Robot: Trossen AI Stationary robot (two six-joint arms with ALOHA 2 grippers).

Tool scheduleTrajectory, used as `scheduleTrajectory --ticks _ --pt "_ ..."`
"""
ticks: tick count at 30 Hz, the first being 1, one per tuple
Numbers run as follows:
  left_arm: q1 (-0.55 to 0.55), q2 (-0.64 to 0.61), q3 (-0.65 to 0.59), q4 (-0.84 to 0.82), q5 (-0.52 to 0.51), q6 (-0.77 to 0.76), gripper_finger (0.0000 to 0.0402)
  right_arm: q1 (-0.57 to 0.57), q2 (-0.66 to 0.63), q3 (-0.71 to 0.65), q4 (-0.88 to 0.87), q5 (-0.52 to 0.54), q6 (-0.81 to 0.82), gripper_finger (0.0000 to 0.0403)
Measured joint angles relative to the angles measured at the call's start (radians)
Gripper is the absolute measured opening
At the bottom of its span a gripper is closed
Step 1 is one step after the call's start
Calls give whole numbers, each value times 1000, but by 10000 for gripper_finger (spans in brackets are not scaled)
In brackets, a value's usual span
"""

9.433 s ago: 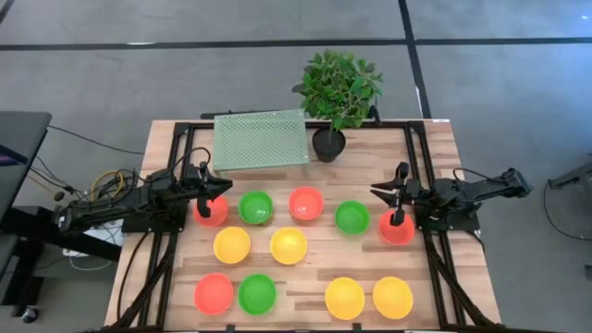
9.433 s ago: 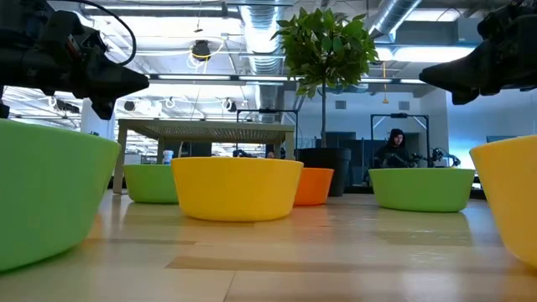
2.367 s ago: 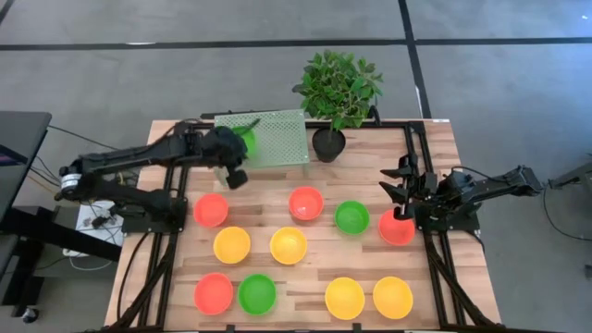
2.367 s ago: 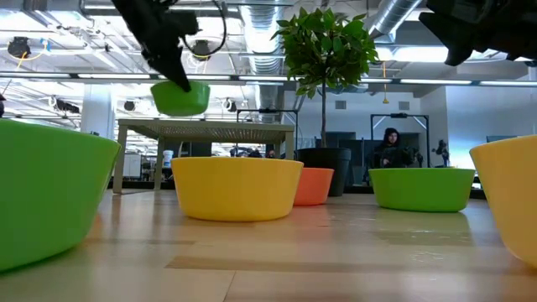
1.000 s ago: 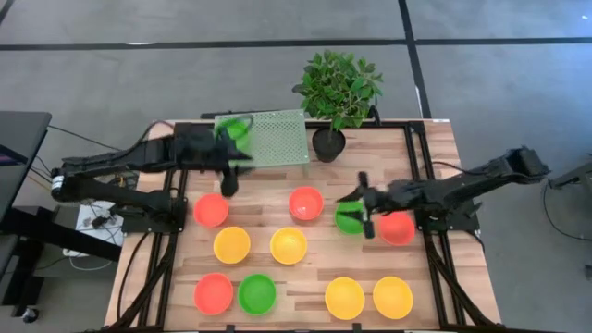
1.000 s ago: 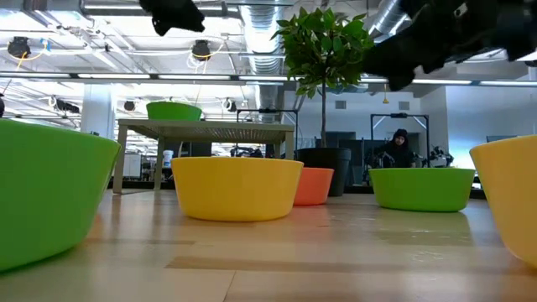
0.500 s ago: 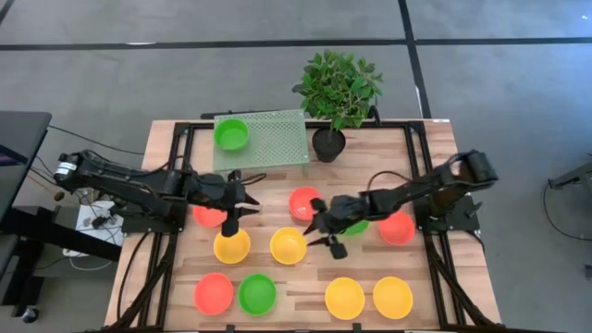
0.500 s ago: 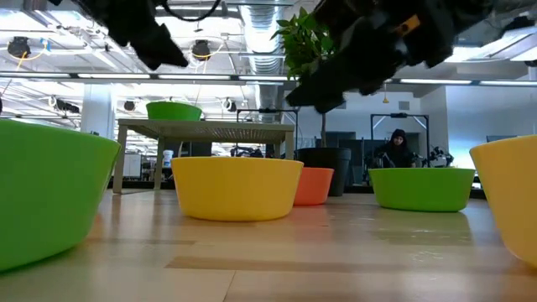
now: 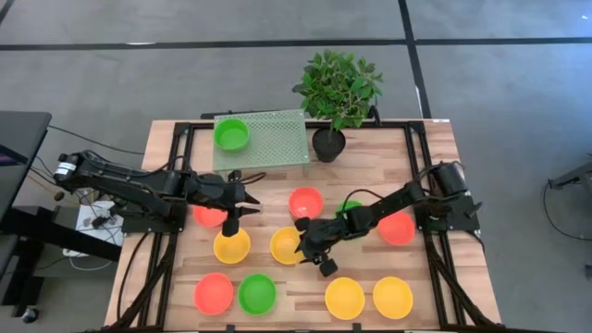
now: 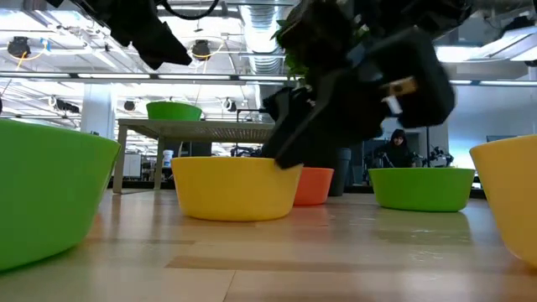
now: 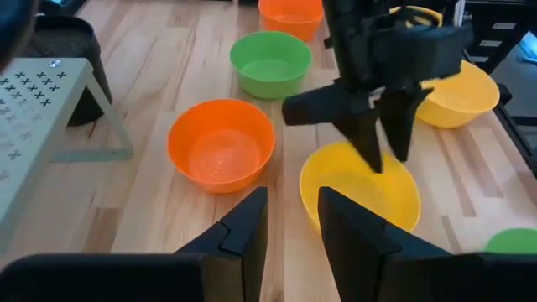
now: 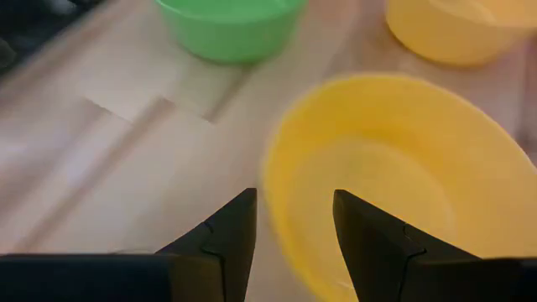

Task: Pick & Place Mini bowls
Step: Put the yellow bowl on the shelf

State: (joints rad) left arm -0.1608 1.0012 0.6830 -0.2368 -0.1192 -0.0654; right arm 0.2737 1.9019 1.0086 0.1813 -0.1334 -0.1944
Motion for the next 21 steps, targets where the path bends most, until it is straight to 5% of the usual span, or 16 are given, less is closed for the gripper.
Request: scheduleTrajectory --ticks 6,14,21 --pt "0 0 0 15 0 0 108 -12 -1 11 -64 37 -51 126" --pt "0 0 0 24 0 0 109 -30 -6 13 -79 25 -59 12" --pt "0 0 0 29 0 0 108 -24 -27 45 -133 -1 -70 7"
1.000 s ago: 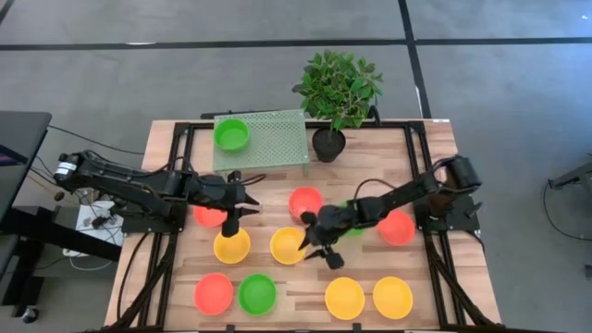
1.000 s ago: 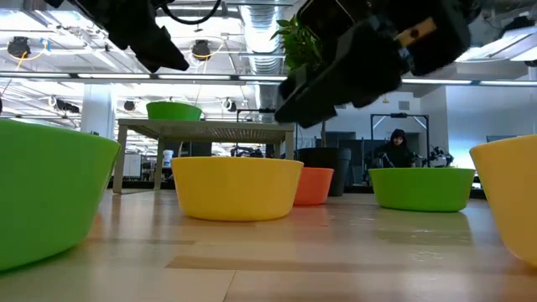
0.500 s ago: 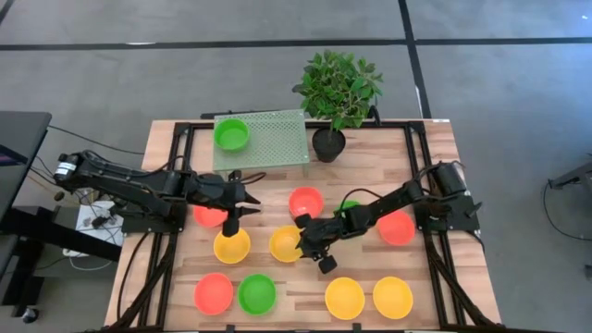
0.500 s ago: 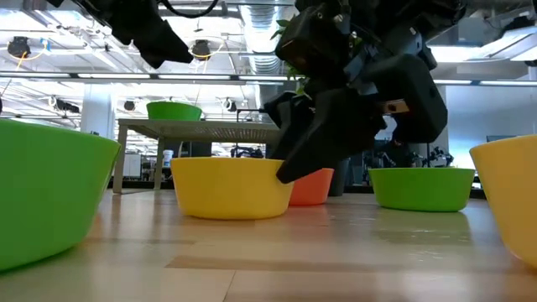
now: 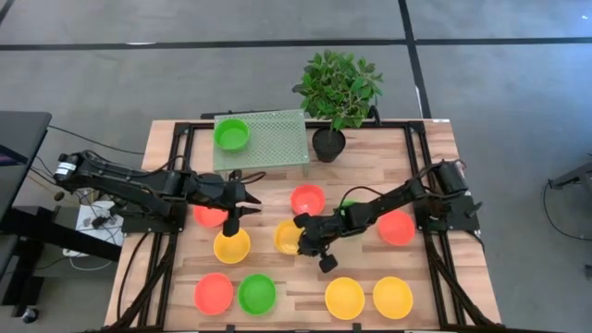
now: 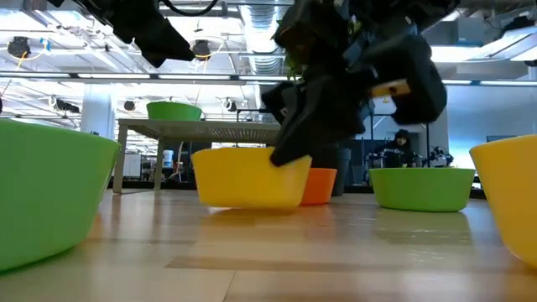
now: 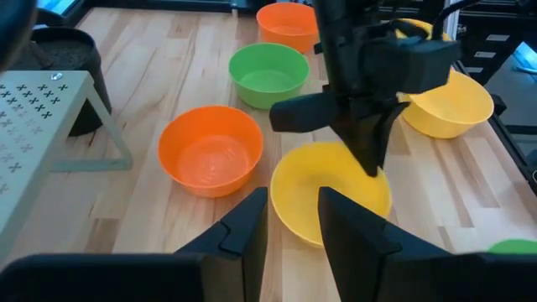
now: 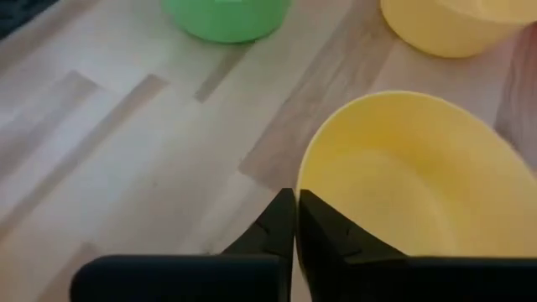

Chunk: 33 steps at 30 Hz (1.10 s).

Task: Pick & Place Mini bowls
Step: Put the yellow bowl on the shelf

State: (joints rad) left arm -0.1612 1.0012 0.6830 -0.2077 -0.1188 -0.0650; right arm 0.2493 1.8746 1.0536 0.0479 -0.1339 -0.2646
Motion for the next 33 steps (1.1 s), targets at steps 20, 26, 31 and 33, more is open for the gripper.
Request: scheduleTrajectory --ticks 20,26,31,33 --pt "0 0 0 43 0 0 106 -65 -84 130 -57 -34 -60 3" --pt "0 0 0 59 0 0 106 -76 -84 193 -187 -45 -60 2" --pt "0 0 0 60 0 0 106 -76 -84 269 -261 -48 -92 4" --pt "0 0 0 61 0 0 106 -78 -84 311 -312 -49 -93 5"
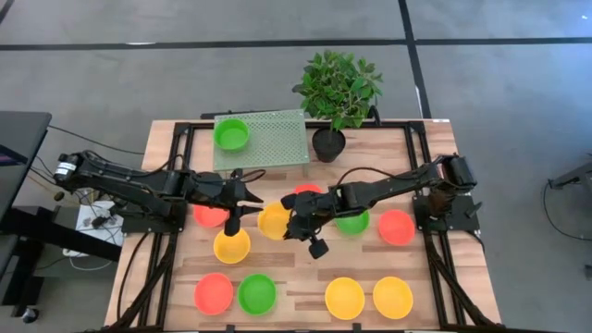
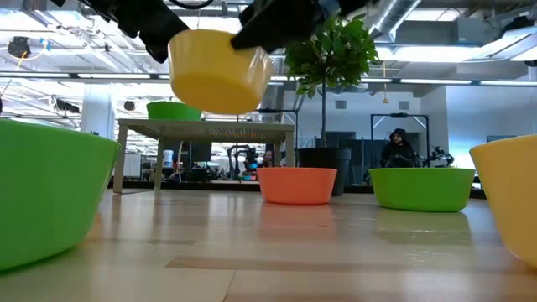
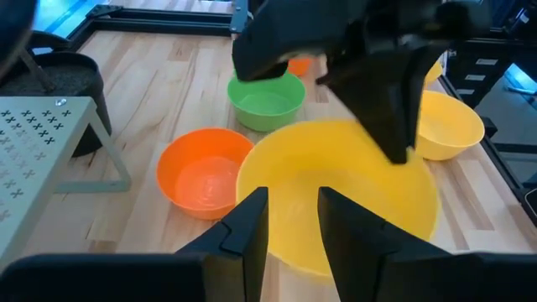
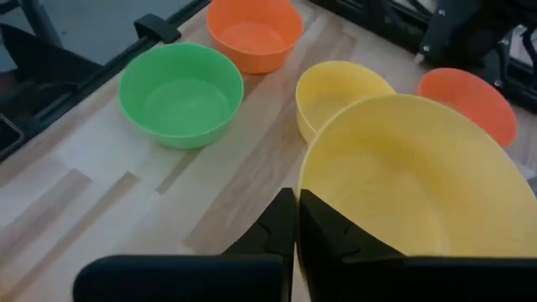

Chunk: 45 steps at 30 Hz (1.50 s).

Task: Pick & Place Mini bowls
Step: Put the yellow bowl on the shelf

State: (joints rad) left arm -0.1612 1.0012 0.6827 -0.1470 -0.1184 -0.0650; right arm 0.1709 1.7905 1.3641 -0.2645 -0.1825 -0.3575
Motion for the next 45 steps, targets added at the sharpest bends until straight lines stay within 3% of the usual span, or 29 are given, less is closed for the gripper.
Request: scheduleTrajectory --ticks 6,18,26,30,38,45 --pt "0 0 0 7 0 0 106 -7 0 87 -160 5 34 2" --pt "0 0 0 25 0 0 106 -32 0 89 -182 5 1 3" --pt "0 0 0 134 0 -4 106 -53 0 89 -200 5 -38 4" --pt "-6 0 0 168 38 -97 106 -73 -5 89 -200 5 -49 5" --pt "31 -23 0 174 17 -287 105 -130 -6 140 -234 8 -61 6" --pt "29 -157 0 171 11 -145 78 -186 -6 156 -257 9 -61 6"
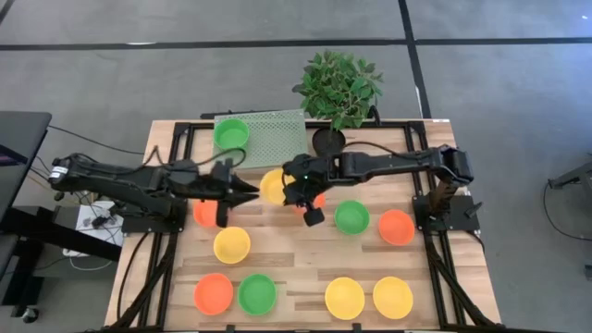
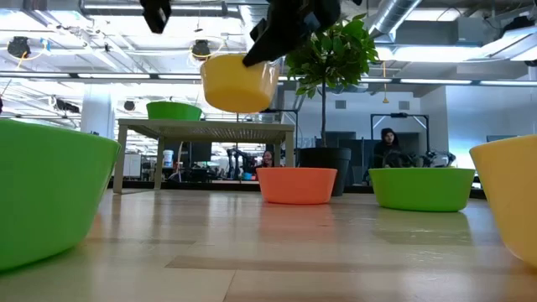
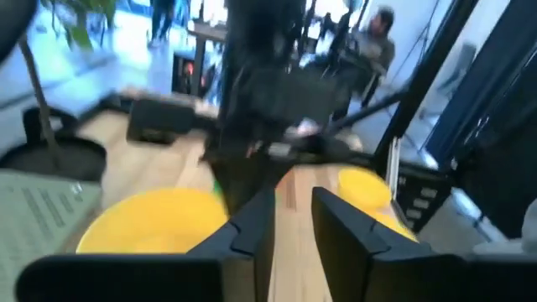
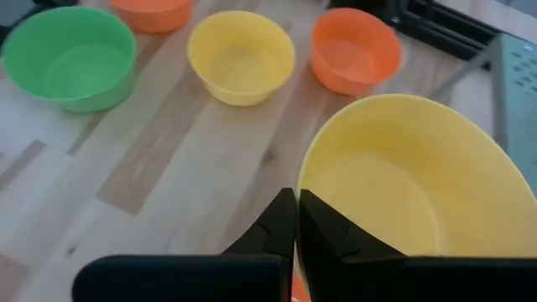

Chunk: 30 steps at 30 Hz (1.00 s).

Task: Pick & Place Mini bowls
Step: Put the yellow bowl on the shelf

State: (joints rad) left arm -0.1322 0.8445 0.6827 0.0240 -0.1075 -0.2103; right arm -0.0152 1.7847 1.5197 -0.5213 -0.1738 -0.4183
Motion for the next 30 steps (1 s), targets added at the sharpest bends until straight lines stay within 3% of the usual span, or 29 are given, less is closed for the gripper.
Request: scheduleTrajectory --ticks 5,12,21,25,30 --pt "0 -75 0 -79 -39 14 46 -34 0 0 8 29 0 6" --pt "0 -78 0 -148 -88 63 8 -71 0 0 5 72 -5 6" --pt "1 -77 0 -146 -221 173 9 -124 3 0 103 71 -62 6" --pt "0 -77 0 -144 -227 173 8 -164 3 0 234 71 -63 6" --pt "0 -77 0 -143 -227 173 11 -210 4 0 278 67 -28 2"
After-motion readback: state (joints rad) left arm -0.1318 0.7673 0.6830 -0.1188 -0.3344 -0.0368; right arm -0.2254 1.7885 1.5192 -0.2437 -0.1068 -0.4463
